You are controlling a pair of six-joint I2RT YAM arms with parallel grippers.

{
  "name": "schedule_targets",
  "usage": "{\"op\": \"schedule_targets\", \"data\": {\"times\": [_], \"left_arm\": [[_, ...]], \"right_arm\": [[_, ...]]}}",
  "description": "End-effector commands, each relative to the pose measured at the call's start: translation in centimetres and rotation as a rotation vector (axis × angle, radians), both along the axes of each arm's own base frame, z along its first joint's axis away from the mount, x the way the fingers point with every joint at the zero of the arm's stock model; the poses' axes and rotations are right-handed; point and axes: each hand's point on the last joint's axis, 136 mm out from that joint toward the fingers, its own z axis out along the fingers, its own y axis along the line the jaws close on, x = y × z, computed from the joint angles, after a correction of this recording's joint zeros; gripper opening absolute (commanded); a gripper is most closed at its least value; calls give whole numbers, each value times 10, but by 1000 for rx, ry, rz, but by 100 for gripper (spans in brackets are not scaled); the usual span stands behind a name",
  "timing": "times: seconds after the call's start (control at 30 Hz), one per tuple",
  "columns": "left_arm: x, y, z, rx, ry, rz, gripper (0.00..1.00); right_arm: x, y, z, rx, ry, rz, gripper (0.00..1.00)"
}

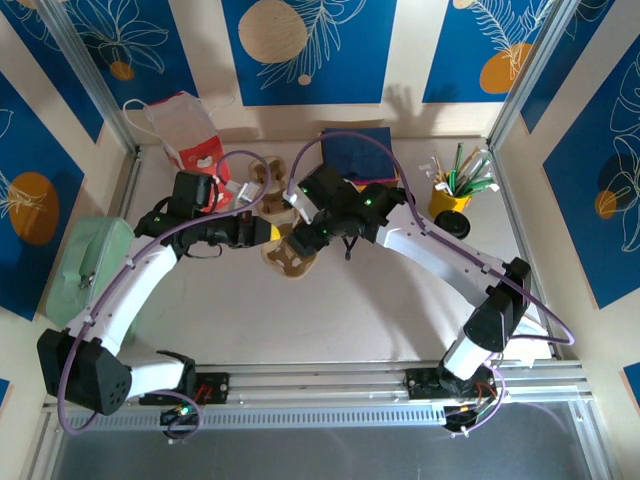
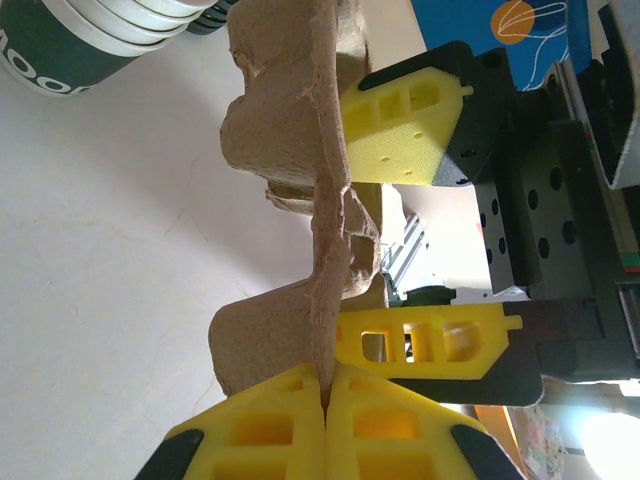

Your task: Pack the takeout coffee

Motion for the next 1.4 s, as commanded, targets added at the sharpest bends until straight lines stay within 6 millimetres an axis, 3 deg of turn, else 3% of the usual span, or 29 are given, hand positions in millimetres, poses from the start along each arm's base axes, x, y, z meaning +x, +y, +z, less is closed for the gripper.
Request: {"op": "schedule_targets", "data": {"times": [0.0,0.27,0.43,1.03,1.23,1.37], "left_arm": [[3,1,3,-18,-13,3,1],[3,1,3,-18,-14,4,1],[5,1,4,-16,-16,3,1],[9,-1,11,-25,-24,12,3],[13,0,16,-25,-36,28,25],[24,14,27,31,-92,113,42]], "right_arm": [[0,7,0,9,10,2,62],[2,3,-5,-20,12,-12,64],[1,5,0,-5,4,-4,56],[0,-1,1,-18,-10,-2,45],[0,-3,2,-18,-13,-1,44],[0,-5,-2,-24,-7,-5,43]]}}
